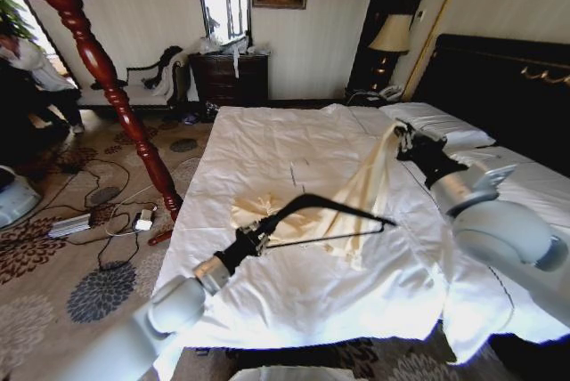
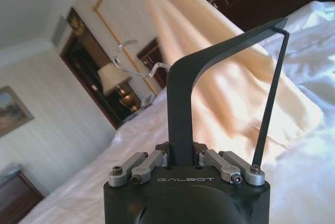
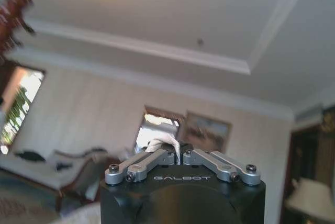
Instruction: Pick up the clothes from the bed and hang them on the clothes hanger.
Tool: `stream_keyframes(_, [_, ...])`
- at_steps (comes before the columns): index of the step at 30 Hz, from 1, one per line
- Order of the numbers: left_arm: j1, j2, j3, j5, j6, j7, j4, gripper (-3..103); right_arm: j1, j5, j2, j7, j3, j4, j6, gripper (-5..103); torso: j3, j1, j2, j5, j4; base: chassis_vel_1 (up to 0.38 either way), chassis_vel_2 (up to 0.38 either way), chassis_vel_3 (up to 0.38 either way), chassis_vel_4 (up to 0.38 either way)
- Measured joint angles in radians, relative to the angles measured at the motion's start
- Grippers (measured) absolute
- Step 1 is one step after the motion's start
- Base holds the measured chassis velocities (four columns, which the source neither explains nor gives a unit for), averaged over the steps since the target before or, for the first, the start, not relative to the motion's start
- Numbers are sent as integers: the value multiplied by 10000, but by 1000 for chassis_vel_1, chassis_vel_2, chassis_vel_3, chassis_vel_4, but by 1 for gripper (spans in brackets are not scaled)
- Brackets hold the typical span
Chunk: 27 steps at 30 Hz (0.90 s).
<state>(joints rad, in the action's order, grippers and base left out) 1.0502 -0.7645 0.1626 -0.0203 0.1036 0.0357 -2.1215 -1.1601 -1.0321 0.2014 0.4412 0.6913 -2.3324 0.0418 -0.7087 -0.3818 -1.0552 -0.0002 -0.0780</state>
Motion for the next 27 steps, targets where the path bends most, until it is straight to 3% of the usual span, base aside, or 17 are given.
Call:
stream_keyframes(5, [-335, -124, 807, -179, -99, -32, 566, 19, 581, -173, -88, -330, 91, 99, 480, 2, -1, 0, 0, 0, 1, 0, 0, 0, 0])
stream_keyframes(9, [-208, -165, 768, -611, -245, -32, 736, 19, 764, -270, -74, -331, 140, 182, 567, 2, -1, 0, 0, 2, 1, 0, 0, 0, 0])
stream_keyframes(14, [95, -373, 255, -1103, -262, 241, 955, 19, 888, -367, 18, -329, 190, 176, 617, 2, -1, 0, 0, 0, 3, 0, 0, 0, 0])
stream_keyframes(19, [397, -738, -616, -1541, 87, 929, 1075, 19, 877, -365, 164, -312, 196, 162, 621, 2, 0, -1, 1, 1, 2, 0, 0, 0, 0])
stream_keyframes(27, [906, -626, -1443, -923, 147, 1179, 455, 19, 499, -214, 288, -84, 220, 204, 420, 2, -1, 0, 0, 1, 1, 0, 0, 0, 0])
